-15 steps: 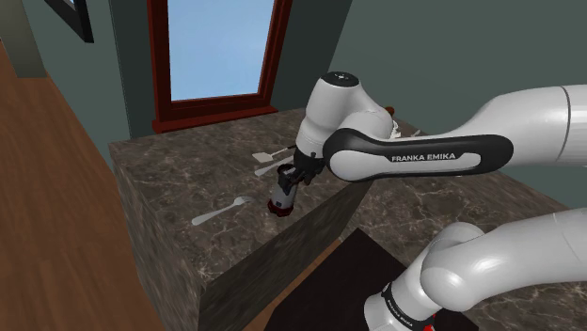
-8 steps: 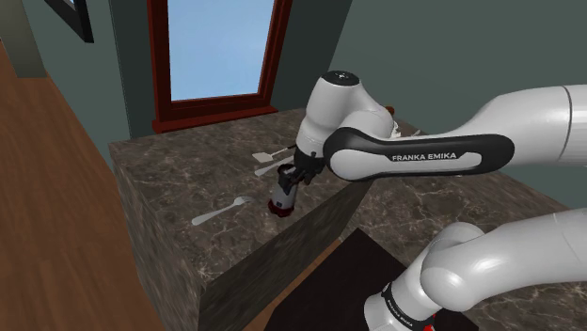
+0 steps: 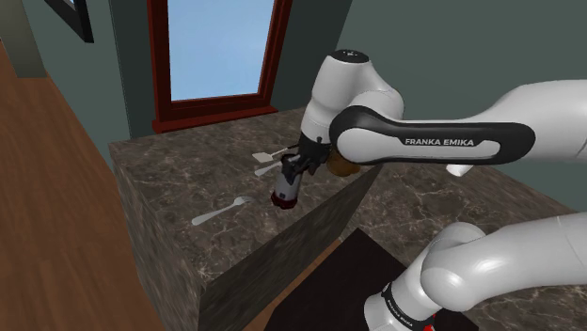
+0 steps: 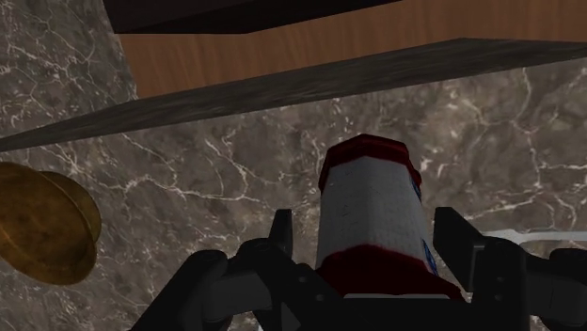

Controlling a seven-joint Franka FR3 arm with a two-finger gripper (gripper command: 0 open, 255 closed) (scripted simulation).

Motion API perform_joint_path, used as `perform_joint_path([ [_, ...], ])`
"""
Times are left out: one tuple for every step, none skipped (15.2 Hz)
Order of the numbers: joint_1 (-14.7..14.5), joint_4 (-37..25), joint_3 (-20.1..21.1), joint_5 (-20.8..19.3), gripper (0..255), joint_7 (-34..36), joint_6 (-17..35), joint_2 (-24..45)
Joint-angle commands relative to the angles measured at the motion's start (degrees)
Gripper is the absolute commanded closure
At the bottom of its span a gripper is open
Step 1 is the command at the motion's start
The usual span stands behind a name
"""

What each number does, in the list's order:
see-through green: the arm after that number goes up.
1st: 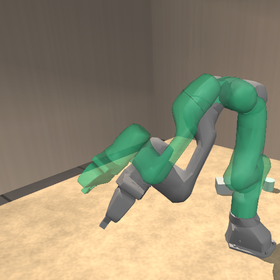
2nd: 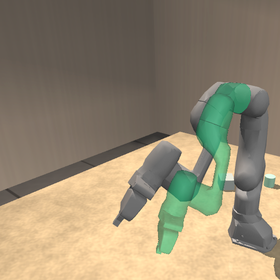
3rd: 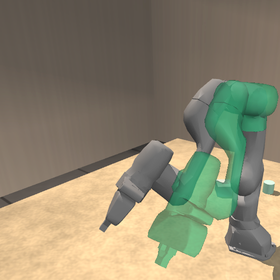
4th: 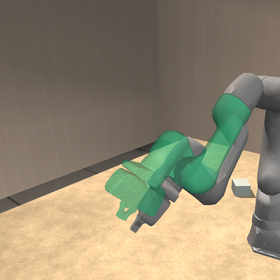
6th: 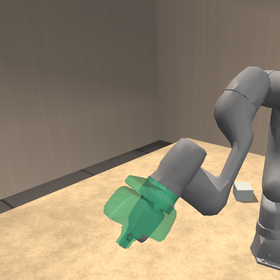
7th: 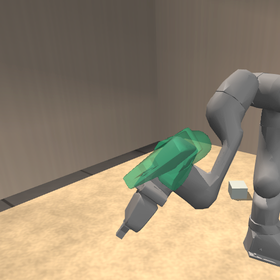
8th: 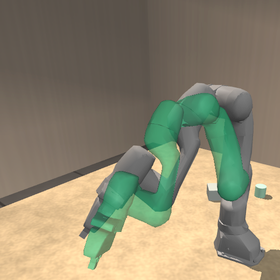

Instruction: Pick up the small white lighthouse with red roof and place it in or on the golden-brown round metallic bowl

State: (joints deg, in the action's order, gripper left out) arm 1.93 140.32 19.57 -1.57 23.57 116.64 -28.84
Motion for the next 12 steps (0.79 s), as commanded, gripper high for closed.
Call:
perform_joint_path([
  [0.02,-1.48,-0.26,0.02,255,-0.37,-1.79,-0.34],
  [0.03,-2.13,-0.36,0.04,255,-0.51,-2.58,-0.49],
  [0.03,-2.79,-0.46,0.05,255,-0.65,-3.37,-0.63],
  [0.04,-3.46,-0.55,0.06,255,-0.78,-4.16,-0.76],
  [0.05,-4.14,-0.64,0.07,255,-0.91,-4.94,-0.87],
  [0.07,-4.84,-0.73,0.07,255,-1.04,-5.72,-0.97],
  [0.08,-5.54,-0.82,0.06,255,-1.16,-6.49,-1.05],
  [0.1,-6.25,-0.9,0.06,255,-1.28,-7.26,-1.12],
  [0.12,-6.97,-0.98,0.05,255,-1.4,-8.03,-1.17],
  [0.15,-7.7,-1.05,0.03,255,-1.51,-8.8,-1.21],
  [0.18,-8.45,-1.13,0.02,255,-1.63,-9.56,-1.24],
  [0.21,-9.2,-1.2,0.0,255,-1.73,-10.32,-1.26],
])
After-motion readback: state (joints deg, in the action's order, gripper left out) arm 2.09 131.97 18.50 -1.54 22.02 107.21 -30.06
